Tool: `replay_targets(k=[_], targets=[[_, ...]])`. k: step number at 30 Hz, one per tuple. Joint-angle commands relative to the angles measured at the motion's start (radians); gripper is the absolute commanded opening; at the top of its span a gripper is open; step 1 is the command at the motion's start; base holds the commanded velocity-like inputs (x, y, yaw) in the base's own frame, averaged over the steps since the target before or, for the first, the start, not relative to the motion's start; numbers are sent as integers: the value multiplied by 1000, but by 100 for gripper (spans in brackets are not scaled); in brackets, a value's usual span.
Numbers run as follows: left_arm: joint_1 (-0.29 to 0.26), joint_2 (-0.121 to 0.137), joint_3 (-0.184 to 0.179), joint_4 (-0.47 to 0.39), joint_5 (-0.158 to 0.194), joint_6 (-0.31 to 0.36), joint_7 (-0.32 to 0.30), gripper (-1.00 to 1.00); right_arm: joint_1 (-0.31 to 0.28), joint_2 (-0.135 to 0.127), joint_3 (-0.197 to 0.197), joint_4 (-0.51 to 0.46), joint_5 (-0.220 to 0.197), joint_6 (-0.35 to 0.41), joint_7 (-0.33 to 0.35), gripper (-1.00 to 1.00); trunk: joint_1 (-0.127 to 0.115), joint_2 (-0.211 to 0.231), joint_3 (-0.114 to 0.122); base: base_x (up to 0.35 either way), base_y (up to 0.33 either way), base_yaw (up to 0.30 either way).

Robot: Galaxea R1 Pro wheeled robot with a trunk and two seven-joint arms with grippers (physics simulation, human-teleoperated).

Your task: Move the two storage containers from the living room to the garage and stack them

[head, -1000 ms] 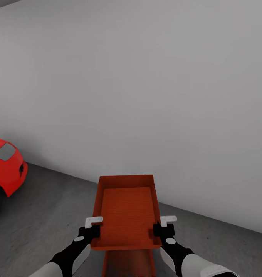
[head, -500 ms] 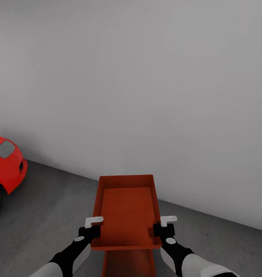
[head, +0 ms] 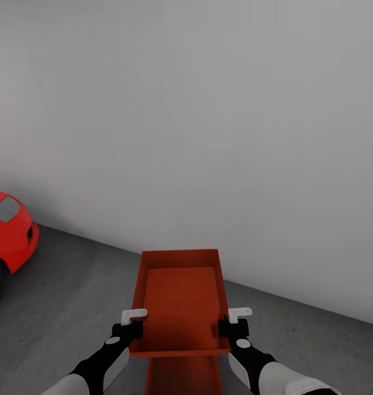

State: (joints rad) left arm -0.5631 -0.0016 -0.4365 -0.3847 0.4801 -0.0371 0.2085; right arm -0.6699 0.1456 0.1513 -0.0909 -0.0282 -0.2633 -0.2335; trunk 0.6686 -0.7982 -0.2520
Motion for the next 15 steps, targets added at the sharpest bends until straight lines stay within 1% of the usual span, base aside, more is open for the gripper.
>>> replay_targets(k=[1,15], targets=[[-1,-4,15,-5,-9,-4,40,-100,0,0,-39,3,-21,-7,-18,-100,0,-1,-3,0,0,0],[-1,-5,14,-5,-10,-3,40,-100,0,0,-39,3,-21,-7,-18,-100,0,-1,-25,0,0,0]])
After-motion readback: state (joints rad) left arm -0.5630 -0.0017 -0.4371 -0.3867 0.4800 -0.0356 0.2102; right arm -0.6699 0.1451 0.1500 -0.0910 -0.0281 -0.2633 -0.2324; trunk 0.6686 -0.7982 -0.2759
